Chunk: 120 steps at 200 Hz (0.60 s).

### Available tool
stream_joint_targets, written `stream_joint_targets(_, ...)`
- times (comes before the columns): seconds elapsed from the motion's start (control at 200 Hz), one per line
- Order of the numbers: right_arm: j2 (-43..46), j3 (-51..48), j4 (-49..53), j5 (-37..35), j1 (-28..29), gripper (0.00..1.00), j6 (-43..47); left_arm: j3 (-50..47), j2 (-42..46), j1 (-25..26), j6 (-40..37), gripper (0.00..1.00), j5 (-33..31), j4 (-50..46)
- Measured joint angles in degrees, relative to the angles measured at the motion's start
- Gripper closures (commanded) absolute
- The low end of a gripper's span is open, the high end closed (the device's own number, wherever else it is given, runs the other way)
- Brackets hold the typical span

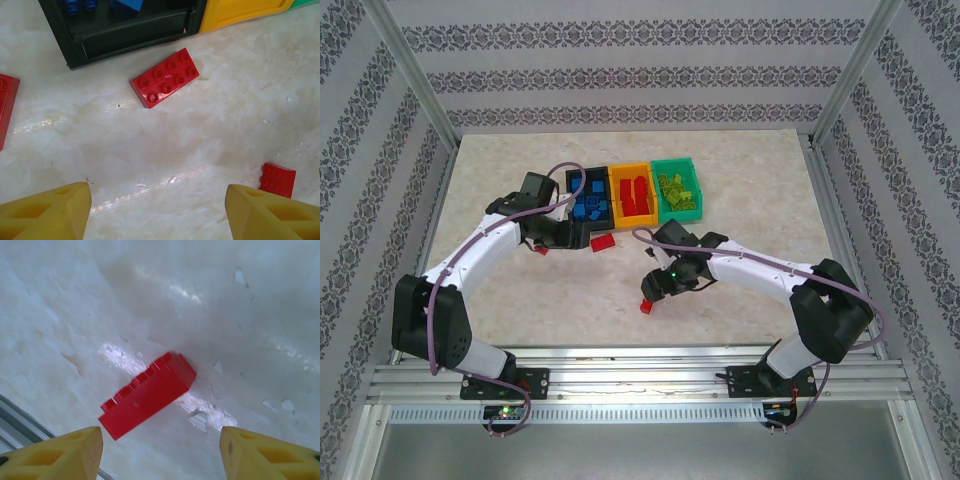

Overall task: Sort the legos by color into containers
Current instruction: Pick up the lego from the bottom-center of the table.

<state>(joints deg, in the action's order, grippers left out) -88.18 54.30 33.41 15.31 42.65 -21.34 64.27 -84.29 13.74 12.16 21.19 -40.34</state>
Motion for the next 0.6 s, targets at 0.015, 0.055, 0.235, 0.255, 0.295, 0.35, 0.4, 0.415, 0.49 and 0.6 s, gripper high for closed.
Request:
stream_joint_targets(0.015,-0.09,-0.22,-0.15,0.24,0.09,0.36,-0.28,0.00,0.00,0.00,0.00,0.29,0.00,0.00)
stream_joint_targets(0.055,-0.59,-0.46,-0.39,0.66,0.55,0.36,-1.11,0.00,0.00,0.00,0.00,0.29,0.00,0.00)
stream_joint_targets(0.235,-6.12,0.22,-3.04,0.57,4.20,0.36,-2.95,0.00,-0.44,0.00,0.00,0.29,0.00,0.00)
stream_joint_targets(0.255,-6.91,0.48,-3.10,0.57,4.46,0.36,-2.97,0.00,-0.42,0.00,0.00,0.28,0.00,0.00)
stream_joint_targets(0.295,-8.66,1.14,-3.23,0.37,4.74,0.37,-2.95,0.00,-0.39,0.00,0.00,0.28,0.00,0.00)
stream_joint_targets(0.35,-10.56,2.03,-2.95,-0.63,4.72,0.40,-2.93,0.00,-0.39,0.00,0.00,0.28,-0.02,0.00)
stream_joint_targets(0.4,-10.95,2.67,-2.32,-0.90,4.70,0.48,-3.10,0.00,-0.39,0.00,-0.02,0.28,-0.02,0.00)
stream_joint_targets(0.415,-11.02,2.73,-2.19,-0.94,4.72,0.50,-2.82,0.00,-0.39,0.00,0.00,0.28,-0.02,0.00)
stream_joint_targets(0.49,-11.58,3.34,-1.05,-2.58,4.72,0.67,-3.04,0.00,-0.39,0.00,0.00,0.28,0.00,0.00)
stream_joint_targets(0.6,-12.07,4.76,-1.40,-3.43,4.72,0.84,-2.51,0.00,-0.39,0.00,-0.02,0.28,-0.02,0.00)
